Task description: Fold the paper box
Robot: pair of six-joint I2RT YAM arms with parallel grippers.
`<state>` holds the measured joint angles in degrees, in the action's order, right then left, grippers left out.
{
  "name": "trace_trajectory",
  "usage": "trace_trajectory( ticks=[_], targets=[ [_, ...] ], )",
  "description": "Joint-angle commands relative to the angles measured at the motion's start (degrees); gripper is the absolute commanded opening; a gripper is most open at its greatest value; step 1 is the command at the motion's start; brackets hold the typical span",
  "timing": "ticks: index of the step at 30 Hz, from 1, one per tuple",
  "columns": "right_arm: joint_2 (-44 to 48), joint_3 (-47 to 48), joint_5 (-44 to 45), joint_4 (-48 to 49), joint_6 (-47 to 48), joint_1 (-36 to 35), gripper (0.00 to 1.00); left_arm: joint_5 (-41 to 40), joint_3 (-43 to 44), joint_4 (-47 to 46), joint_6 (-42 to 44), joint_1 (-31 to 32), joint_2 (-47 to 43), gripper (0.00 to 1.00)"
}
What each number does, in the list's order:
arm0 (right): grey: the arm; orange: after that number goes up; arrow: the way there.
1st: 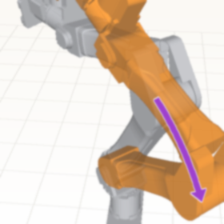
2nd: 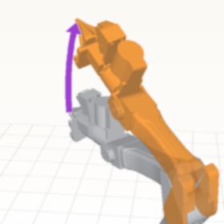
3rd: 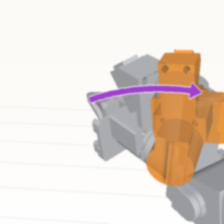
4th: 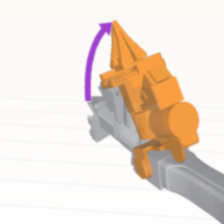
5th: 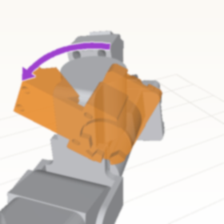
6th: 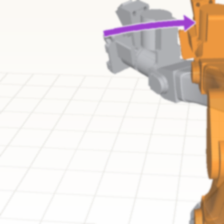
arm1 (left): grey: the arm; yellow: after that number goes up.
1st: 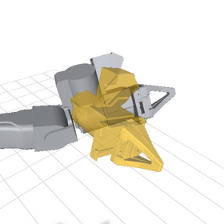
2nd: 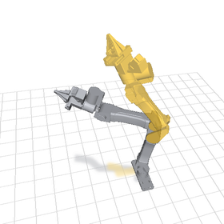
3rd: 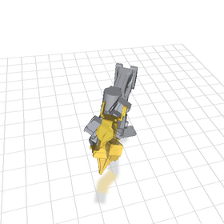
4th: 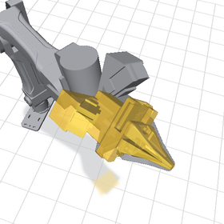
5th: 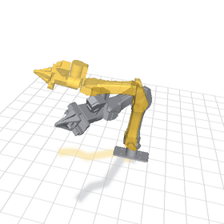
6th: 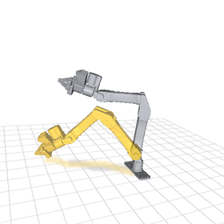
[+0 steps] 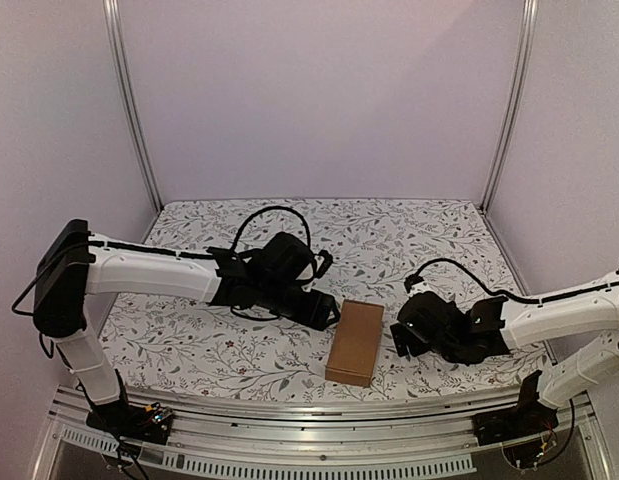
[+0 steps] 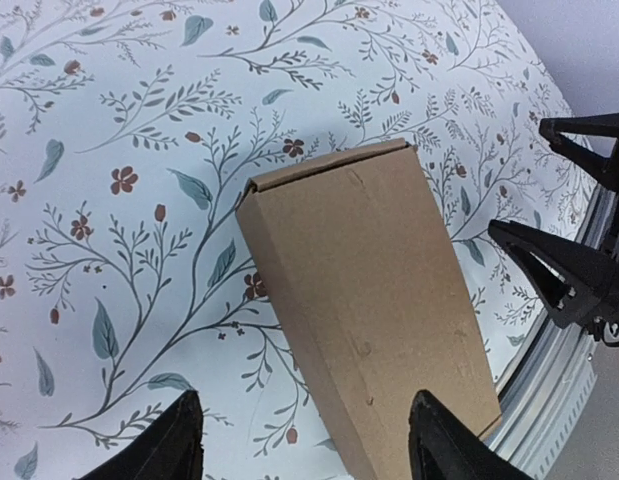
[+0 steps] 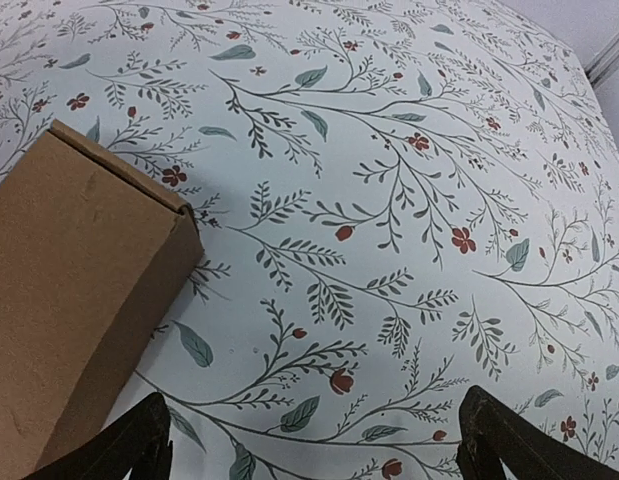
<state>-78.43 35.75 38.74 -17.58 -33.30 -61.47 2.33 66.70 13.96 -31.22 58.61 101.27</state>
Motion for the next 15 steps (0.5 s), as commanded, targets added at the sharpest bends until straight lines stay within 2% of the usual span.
trace_trajectory(
  ticks=[1, 7, 15],
  targets=[
    [5.57, -0.30, -2.01, -3.65, 0.53, -0.10, 0.99, 2.12, 2.04, -0.55, 0.73, 0.84, 0.69, 0.69],
    [14.37, -0.44, -2.36, -5.10, 2.10, -0.13, 0.99, 1.00, 0.73, -0.83, 1.30, 0.81, -0.28, 0.70],
    [18.83, 3.10, 0.74, -9.20, 3.43, -0.10, 0.99, -3.84, 0.50, 3.46, 3.60, 0.63, -3.67, 0.82]
  ],
)
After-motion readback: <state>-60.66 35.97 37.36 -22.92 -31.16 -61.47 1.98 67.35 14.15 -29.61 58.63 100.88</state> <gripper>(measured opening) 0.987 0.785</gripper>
